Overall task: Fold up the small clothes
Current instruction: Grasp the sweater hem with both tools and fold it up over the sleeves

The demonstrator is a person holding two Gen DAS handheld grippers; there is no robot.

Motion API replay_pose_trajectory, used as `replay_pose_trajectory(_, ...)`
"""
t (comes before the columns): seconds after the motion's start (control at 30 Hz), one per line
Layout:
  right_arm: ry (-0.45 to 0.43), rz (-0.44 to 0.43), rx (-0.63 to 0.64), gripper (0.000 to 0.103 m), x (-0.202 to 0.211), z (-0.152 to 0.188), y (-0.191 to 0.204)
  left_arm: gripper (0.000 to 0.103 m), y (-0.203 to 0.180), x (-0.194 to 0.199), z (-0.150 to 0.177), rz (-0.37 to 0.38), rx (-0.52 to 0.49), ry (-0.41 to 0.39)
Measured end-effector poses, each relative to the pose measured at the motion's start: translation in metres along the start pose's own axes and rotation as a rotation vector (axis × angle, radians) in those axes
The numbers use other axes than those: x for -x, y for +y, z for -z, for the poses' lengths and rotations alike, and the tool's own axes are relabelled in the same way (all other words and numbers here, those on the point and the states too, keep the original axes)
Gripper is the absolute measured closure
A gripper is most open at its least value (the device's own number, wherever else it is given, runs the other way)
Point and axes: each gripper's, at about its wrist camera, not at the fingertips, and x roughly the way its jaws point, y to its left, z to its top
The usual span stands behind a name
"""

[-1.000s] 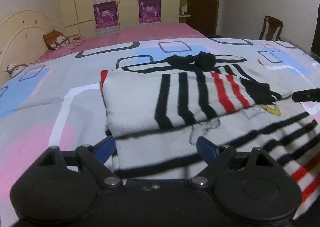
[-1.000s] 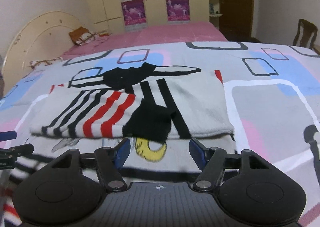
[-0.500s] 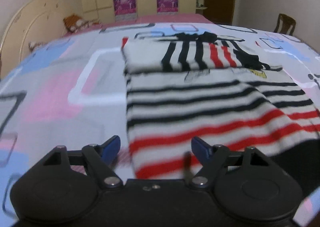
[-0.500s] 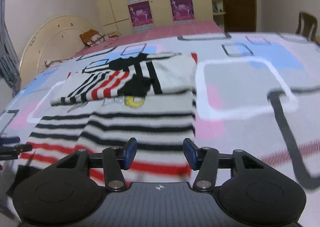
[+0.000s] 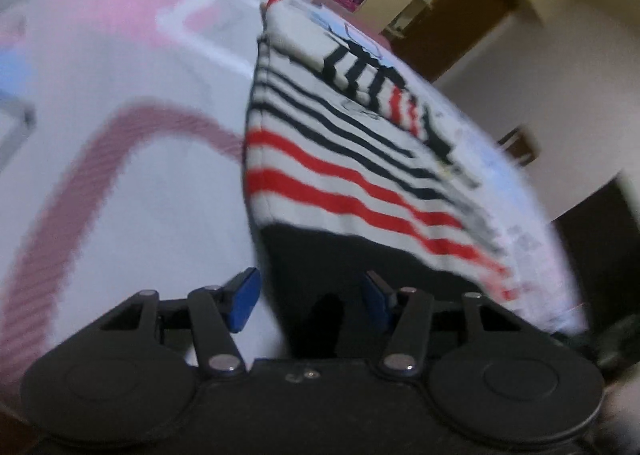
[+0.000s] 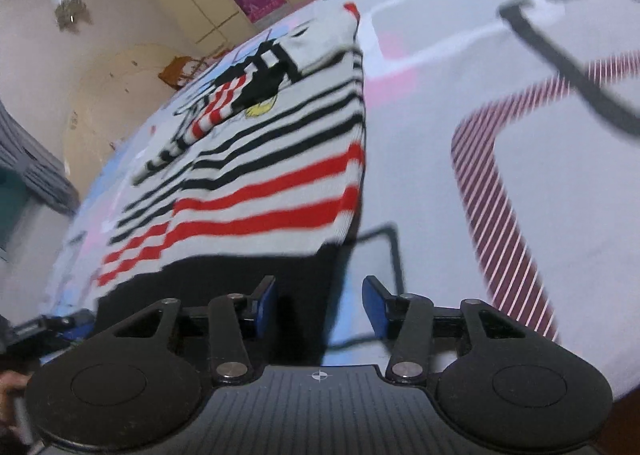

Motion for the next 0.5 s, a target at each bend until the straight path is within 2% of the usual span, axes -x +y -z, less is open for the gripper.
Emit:
replay_pose_trajectory(0.07, 0.006, -0.048, -0.032, 0.056, 0.002, 0.003, -0.002, 0.051, 0.007, -0.003, 0.004, 0.063, 0.056, 0.013)
replay_pose_trajectory(0.13, 0.007, -0.065, -0.044, 0.06, 0.001, 0.0, -0.004, 0.052, 0.009, -0.008, 0.003, 0.077, 0.064, 0.005)
replay_pose_trajectory(0.17, -0.004, -0.054, -0.049, 0.067, 0.0, -0.004, -0.007, 0.055, 0.01, -0.011, -0.001, 0.087, 0.068, 0.003)
replay_pose_trajectory(0.27, -0.032, -0.076, -0.149, 0.069, -0.007, -0.018, -0.024, 0.056, 0.012, -0.024, -0.014, 0.116, 0.087, -0.002)
replay_pose_trajectory(0.37, 0.005, -0.118, -0.173, 0.069, -0.014, -0.025, -0.027, 0.056, 0.011, -0.033, -0.018, 0.15, 0.106, 0.012)
replay_pose_trajectory(0.43, 0.061, -0.168, -0.174, 0.069, -0.015, -0.019, -0.025, 0.058, 0.006, -0.033, -0.013, 0.169, 0.089, 0.04)
replay_pose_trajectory(0.5, 0.087, -0.183, -0.131, 0.07, -0.011, -0.011, -0.02, 0.067, -0.002, -0.03, -0.006, 0.129, 0.022, 0.06)
